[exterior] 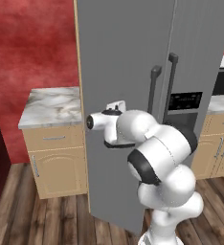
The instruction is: Place the tupperware on the top shelf of the fridge. Make space for the tupperware among the existing items by rearranging them on the shelves if needed. Close the fridge door when finished.
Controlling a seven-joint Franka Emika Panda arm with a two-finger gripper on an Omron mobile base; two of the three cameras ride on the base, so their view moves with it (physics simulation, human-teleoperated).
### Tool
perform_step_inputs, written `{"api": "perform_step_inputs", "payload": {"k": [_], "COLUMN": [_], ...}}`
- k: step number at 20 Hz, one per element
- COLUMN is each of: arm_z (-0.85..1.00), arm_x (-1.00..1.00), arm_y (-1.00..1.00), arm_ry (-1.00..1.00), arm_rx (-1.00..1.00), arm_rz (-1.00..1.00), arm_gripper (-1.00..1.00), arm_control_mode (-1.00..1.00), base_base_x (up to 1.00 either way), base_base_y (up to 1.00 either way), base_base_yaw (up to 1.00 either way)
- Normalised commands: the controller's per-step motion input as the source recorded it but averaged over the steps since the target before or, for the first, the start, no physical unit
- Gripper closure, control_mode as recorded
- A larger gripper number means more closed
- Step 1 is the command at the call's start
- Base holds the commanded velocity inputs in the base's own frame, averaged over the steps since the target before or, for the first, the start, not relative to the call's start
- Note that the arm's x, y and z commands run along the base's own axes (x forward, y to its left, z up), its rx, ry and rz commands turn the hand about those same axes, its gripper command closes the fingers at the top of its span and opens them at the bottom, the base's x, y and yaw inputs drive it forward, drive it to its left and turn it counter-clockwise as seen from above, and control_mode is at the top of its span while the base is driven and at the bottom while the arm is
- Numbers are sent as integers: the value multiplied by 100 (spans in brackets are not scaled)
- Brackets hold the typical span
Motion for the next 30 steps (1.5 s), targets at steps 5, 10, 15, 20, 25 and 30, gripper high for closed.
{"api": "perform_step_inputs", "payload": {"k": [5, 10, 15, 20, 25, 30], "arm_z": [0, 0, 0, 0, 0, 0], "arm_x": [60, 63, 66, 70, 83, 95], "arm_y": [-17, -23, -30, -37, -39, -41], "arm_ry": [0, 0, 0, 0, 0, 0], "arm_rx": [0, 0, 0, 0, 3, 6], "arm_rz": [25, 27, 28, 29, 34, 39], "arm_gripper": [-100, -100, -100, -100, -100, -100], "arm_control_mode": [-100, -100, -100, -100, -100, -100], "base_base_x": [0, 0, 0, 0, 0, 0], "base_base_y": [0, 0, 0, 0, 0, 0], "base_base_yaw": [0, 0, 0, 0, 0, 0]}}
